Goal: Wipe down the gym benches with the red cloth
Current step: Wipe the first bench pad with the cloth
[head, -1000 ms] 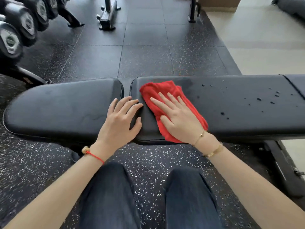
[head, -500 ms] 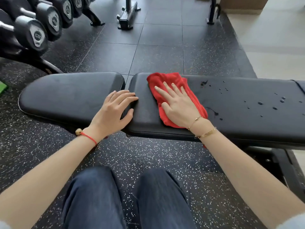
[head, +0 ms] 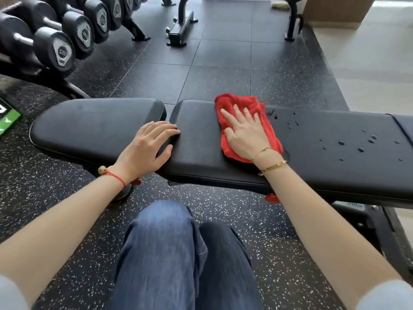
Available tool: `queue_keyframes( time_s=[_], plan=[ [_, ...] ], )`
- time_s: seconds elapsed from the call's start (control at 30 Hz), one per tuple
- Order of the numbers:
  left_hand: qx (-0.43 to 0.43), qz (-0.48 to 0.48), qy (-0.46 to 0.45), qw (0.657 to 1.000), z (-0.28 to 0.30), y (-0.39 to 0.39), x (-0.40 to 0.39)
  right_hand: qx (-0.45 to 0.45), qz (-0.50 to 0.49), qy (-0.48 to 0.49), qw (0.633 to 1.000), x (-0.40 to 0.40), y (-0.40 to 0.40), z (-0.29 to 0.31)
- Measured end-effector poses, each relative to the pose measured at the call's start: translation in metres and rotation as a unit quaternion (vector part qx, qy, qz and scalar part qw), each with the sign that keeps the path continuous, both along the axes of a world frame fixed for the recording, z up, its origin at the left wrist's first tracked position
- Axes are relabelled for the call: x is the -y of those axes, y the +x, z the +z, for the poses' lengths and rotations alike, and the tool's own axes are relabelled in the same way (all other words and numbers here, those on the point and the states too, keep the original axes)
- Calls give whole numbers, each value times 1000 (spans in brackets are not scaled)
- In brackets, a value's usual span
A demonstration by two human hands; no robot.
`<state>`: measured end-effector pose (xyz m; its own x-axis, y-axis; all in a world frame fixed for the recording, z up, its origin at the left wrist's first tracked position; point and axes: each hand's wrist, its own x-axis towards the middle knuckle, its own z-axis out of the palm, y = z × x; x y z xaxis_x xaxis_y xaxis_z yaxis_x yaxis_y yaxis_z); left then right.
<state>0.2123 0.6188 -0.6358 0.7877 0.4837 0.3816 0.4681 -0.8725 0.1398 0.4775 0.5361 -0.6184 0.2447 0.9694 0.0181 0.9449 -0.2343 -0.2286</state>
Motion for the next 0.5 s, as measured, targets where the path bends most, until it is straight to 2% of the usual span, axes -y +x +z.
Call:
queue_keyframes(
  time_s=[0.13, 0.23, 0.37, 0.5],
  plan=[
    [-8, 10, -8, 1000, 4, 1, 4, -2, 80, 22, 997, 29, -18, -1],
    [2, 47, -20, 999, 9, 6, 6, -13, 110, 33, 993, 59, -2, -3],
    [39, 88, -51, 994, 12, 33, 15, -25, 33, 25, 999, 55, 40, -2],
    [35, 106, -86, 990, 11, 74, 25, -1, -51, -2, 999, 9, 37, 2]
  ],
)
